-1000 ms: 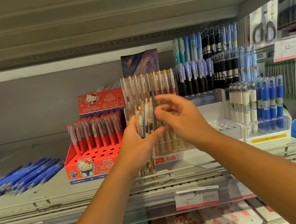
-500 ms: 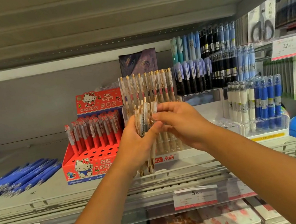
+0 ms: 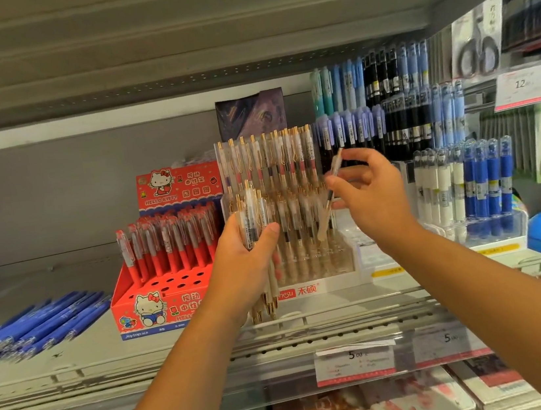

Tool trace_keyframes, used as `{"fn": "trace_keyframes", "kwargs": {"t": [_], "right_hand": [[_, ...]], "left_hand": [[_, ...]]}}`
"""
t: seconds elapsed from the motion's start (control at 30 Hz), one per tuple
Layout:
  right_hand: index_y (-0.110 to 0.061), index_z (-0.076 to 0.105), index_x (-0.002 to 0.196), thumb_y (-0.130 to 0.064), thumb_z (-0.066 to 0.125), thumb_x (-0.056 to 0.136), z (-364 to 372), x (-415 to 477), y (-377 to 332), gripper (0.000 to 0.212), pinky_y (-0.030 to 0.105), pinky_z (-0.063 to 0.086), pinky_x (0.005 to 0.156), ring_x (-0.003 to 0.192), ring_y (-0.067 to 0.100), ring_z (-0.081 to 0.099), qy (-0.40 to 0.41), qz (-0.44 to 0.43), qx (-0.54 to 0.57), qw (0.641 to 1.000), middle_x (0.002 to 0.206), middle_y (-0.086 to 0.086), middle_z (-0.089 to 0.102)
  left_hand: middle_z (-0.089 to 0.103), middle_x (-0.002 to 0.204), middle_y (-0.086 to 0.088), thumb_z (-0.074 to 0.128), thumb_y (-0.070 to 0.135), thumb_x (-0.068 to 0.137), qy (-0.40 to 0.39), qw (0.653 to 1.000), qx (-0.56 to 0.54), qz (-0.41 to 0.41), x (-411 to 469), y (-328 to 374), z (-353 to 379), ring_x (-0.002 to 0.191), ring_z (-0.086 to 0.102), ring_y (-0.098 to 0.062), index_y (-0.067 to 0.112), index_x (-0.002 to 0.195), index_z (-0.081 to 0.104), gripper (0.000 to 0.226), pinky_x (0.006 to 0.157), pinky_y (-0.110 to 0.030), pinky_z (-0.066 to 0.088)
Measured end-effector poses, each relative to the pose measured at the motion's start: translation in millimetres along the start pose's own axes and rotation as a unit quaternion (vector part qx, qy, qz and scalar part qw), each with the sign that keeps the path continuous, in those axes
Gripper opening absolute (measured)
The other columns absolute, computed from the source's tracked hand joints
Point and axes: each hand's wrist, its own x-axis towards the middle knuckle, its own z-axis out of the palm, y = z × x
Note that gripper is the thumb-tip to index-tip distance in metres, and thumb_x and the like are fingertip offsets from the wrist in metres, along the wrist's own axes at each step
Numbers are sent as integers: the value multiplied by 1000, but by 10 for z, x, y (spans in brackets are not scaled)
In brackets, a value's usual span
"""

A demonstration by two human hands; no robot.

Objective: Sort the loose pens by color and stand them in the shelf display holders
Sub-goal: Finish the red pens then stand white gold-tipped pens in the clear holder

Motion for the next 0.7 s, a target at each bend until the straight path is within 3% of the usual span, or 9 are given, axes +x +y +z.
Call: {"fn": "trace_keyframes", "kwargs": {"t": [0.2,0.27,0.4,0.5,0.7], "right_hand": [[-25,58,116,-16,72,88,-55,25,88,33,22,58,61,75,-1,65,47,-57,-93,993,87,-12,66],[-25,58,113,-17,74,87,-56,27,100,31,22,58,61,73,-4,64,50,-64,-115,990,85,-15,64],[-31,55,106,-23,76,84,-43,22,162,31,38,61,70,78,8,66,1,-38,-158,987,86,-11,64],[-30,55,102,-29,77,83,-33,15,192,28,42,60,67,74,10,65,-23,-35,-200,979,82,-8,64],[-24,53,100,-29,74,85,-77,-6,220,26,44,61,66,73,16,66,-80,-14,-237,968,81,0,64]], "left_hand": [[69,94,24,59,37,96,3,1000,12,-12,10,-8,-9,79,67,3,49,108,57,17,67,-22,54],[69,93,25,59,37,96,4,1000,11,-14,5,-3,-6,78,67,3,50,105,58,16,64,-19,53],[69,94,25,59,34,97,6,1000,5,-12,-6,14,-1,80,66,6,48,105,58,16,58,-8,50],[70,93,22,59,32,97,11,1000,-7,-15,-10,19,4,76,66,5,46,106,58,16,57,-10,50],[66,106,34,58,37,97,13,1000,9,-8,-9,33,0,95,61,15,49,111,54,19,72,-12,45]]}}
